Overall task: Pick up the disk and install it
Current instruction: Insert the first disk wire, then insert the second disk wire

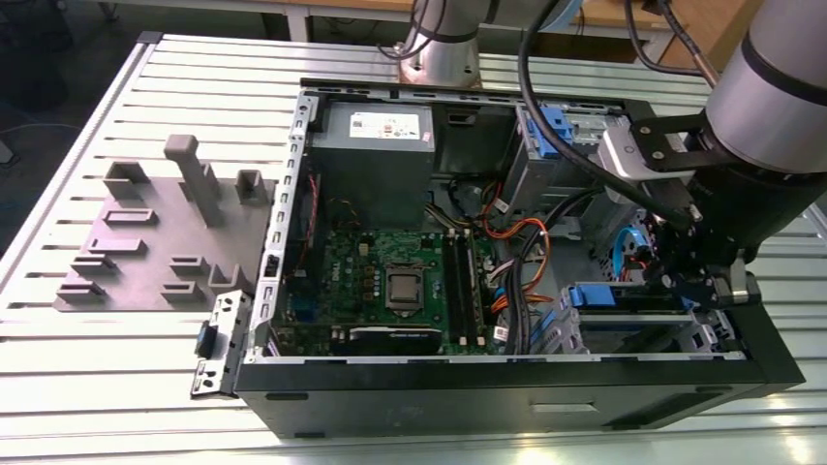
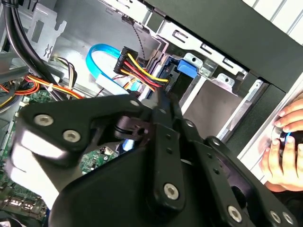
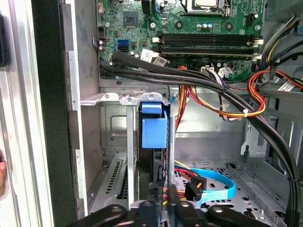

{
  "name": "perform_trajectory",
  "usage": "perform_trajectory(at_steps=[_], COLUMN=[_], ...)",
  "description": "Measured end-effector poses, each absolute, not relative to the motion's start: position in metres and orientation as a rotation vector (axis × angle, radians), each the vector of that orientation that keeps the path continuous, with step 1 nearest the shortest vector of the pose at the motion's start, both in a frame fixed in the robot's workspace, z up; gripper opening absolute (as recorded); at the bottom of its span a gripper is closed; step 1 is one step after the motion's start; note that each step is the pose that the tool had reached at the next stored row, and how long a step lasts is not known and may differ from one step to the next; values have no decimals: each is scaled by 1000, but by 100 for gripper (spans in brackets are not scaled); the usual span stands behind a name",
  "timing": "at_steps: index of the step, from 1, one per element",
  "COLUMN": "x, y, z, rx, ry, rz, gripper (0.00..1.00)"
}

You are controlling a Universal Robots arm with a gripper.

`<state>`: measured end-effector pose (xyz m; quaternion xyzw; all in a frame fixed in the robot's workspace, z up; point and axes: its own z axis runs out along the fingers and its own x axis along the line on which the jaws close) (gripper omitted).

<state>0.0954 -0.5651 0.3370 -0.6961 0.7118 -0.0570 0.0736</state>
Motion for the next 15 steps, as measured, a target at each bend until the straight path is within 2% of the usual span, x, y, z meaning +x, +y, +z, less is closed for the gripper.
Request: perform_trajectory(at_steps=[2,15], x=[95,95], y=[-565,-565], z=[337,337], rx=[-2090,-2090], ry=[2137,2138], rz=[-171,-171], gripper=[11,11])
